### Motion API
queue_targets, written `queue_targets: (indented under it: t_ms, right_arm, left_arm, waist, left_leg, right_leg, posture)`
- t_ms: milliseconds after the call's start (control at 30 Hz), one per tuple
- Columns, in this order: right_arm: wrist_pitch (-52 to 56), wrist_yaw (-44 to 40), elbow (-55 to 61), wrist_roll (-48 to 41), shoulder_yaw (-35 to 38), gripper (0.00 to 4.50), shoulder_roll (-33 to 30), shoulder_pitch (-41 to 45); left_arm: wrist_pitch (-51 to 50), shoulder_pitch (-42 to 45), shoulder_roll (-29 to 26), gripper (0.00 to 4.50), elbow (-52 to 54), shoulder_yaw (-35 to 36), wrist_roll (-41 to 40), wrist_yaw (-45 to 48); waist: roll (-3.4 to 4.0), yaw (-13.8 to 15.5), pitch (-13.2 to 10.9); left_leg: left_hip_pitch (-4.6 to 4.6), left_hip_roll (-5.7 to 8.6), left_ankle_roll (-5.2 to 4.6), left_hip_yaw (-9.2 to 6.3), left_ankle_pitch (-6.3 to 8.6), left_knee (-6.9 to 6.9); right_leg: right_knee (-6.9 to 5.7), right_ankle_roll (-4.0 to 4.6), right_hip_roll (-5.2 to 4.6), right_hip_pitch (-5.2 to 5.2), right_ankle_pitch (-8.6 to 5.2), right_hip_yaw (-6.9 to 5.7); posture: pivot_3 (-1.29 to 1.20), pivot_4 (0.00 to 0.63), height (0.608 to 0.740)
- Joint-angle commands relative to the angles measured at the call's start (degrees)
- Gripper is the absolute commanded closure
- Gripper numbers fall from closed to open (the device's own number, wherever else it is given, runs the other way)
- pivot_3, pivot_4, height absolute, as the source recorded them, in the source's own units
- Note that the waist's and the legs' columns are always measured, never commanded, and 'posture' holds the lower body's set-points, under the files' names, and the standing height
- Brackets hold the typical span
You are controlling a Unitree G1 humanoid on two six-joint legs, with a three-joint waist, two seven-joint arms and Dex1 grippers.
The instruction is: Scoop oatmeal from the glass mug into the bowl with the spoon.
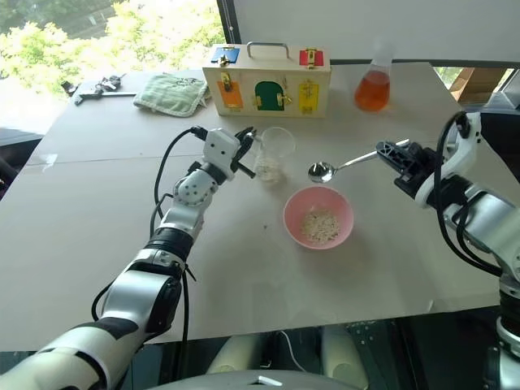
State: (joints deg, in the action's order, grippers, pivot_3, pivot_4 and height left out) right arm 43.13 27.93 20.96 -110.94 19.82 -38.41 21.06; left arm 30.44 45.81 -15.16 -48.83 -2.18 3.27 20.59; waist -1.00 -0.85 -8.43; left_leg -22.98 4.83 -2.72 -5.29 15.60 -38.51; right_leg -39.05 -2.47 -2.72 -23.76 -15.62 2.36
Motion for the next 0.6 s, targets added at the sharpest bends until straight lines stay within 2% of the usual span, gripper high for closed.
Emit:
queue_targets:
  t_ms: [33,167,400,500,600]
  right_arm:
    - [-2.28,5.03,-0.46,-2.06,2.17,4.5,3.92,7.98]
    - [-1.07,7.5,-3.3,-2.06,-0.08,4.5,6.74,13.77]
    - [0.76,6.33,-6.55,-1.09,-7.32,4.5,6.56,16.47]
    - [1.77,3.89,-8.15,2.72,-10.55,4.5,7.47,18.09]
    - [2.45,0.97,-10.63,10.5,-12.9,4.5,7.69,19.76]
  left_arm:
    - [1.23,-0.19,0.63,4.48,2.27,-0.35,0.17,-0.01]
    - [1.23,0.01,1.03,4.48,2.62,-0.47,0.27,0.06]
    - [0.88,0.29,1.02,4.48,3.89,-0.5,0.09,0.3]
    - [0.68,-0.1,1.45,4.48,4.62,-0.79,0.05,0.43]
    - [0.14,-0.49,1.94,4.48,5.73,-0.8,-0.22,0.31]
  waist:
    - [0.03,0.01,0.02]
    - [0.03,0.19,0.02]
    - [0.04,0.03,0.02]
    - [0.04,-0.06,0.02]
    - [0.04,-0.12,0.02]
  left_leg:
    - [0.02,0.0,0.0,0.01,0.0,0.01]
    - [0.0,-0.01,0.01,-0.04,0.0,0.02]
    - [-0.01,0.0,0.0,-0.02,0.0,0.03]
    - [-0.01,0.0,-0.01,0.0,0.0,0.03]
    - [-0.01,0.0,-0.01,0.0,0.0,0.03]
  right_leg:
    - [-0.03,0.0,0.0,-0.01,0.0,0.01]
    - [0.02,0.0,0.01,-0.01,0.0,-0.04]
    - [0.04,0.0,0.0,-0.02,0.0,-0.02]
    - [0.04,0.0,0.0,-0.02,0.0,-0.01]
    - [0.04,0.0,0.0,-0.03,0.0,-0.01]
  posture:
    - [0.0,0.15,0.74]
    - [0.0,0.15,0.74]
    - [0.0,0.15,0.74]
    - [0.0,0.15,0.74]
    - [0.0,0.15,0.74]
